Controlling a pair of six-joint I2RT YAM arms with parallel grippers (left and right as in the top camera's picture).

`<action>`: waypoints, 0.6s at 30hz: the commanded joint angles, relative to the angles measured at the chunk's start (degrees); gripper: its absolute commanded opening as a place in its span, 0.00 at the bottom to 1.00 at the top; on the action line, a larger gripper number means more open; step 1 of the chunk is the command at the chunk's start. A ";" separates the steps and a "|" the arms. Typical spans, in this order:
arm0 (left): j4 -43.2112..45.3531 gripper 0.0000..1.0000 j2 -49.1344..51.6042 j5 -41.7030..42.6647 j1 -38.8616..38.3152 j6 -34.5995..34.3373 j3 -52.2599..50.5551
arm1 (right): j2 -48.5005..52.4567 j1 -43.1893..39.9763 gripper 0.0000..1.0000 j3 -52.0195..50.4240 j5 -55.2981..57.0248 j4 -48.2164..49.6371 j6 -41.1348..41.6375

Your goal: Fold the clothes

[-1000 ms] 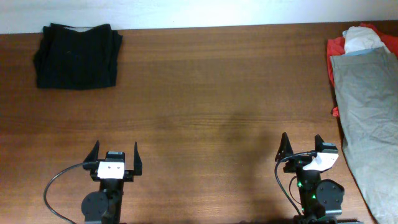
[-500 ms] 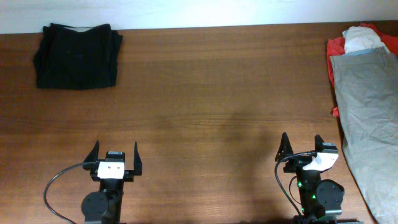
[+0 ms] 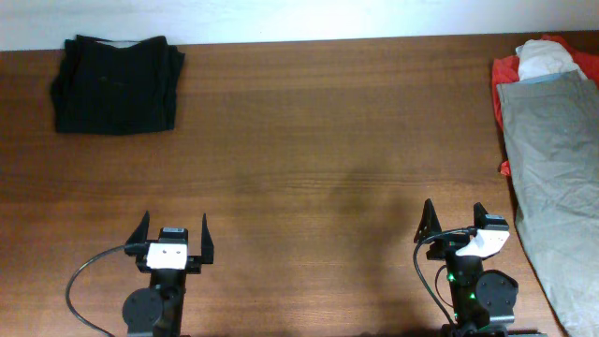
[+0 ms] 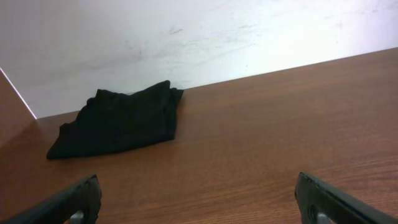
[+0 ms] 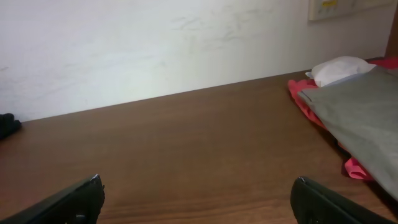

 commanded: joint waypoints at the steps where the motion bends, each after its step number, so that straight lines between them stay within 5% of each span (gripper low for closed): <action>1: -0.09 0.99 -0.46 -0.37 0.28 0.70 -0.35 | -0.61 0.59 0.99 -0.26 -0.11 -0.50 -0.17; 8: -0.09 0.99 -0.46 -0.37 0.28 0.70 -0.35 | -0.61 0.59 0.99 -0.26 -0.17 0.31 0.72; 11: -0.09 0.99 -0.46 -0.37 0.28 0.70 -0.35 | -0.61 0.59 0.99 -0.26 -6.32 5.95 13.20; 14: -0.09 0.99 -0.46 -0.37 0.28 0.70 -0.35 | -0.59 0.59 0.99 -0.26 -24.79 6.62 32.52; 18: -0.09 0.99 -0.46 -0.37 0.28 0.70 -0.35 | -0.61 0.52 0.99 -0.26 -28.46 8.07 38.18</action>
